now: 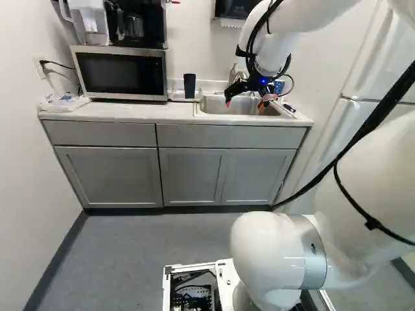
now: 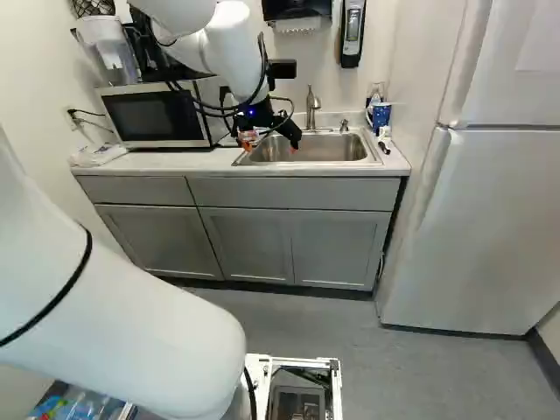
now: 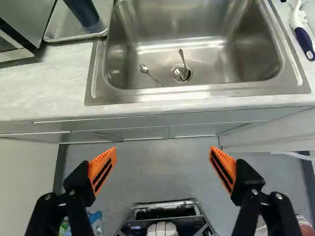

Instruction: Rinse the cup and place it in the tray

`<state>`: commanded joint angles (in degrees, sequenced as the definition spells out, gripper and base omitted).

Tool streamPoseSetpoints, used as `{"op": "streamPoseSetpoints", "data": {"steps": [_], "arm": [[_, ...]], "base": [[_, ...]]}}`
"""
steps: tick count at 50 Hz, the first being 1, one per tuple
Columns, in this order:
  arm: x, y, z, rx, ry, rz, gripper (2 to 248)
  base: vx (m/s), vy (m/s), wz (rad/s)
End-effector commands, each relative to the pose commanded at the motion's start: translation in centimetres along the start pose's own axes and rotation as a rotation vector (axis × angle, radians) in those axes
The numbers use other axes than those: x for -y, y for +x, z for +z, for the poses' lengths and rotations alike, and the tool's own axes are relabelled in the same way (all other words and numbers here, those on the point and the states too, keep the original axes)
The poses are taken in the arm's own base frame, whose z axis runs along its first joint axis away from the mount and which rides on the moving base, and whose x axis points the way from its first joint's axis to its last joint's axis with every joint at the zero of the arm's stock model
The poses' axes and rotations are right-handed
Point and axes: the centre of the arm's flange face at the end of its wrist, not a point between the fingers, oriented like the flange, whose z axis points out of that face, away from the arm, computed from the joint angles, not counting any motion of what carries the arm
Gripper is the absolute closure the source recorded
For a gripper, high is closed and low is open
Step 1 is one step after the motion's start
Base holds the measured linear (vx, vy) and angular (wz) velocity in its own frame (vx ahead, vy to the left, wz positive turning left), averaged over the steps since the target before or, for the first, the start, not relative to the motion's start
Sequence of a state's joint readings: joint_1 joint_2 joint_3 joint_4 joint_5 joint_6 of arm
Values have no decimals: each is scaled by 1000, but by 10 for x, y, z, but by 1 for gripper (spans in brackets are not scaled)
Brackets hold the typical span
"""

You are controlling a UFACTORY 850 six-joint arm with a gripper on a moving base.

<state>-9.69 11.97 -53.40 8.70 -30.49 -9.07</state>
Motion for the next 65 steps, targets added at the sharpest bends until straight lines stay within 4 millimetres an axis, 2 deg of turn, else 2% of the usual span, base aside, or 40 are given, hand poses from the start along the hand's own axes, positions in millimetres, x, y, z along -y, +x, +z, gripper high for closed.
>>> {"op": "streamPoseSetpoints", "data": {"steps": [34,65], "arm": [[2,-14,17,-40,-11,-4,3],[8,-45,49,-126,-28,-15,3]], "base": [[0,0,0],[0,0,0]]}}
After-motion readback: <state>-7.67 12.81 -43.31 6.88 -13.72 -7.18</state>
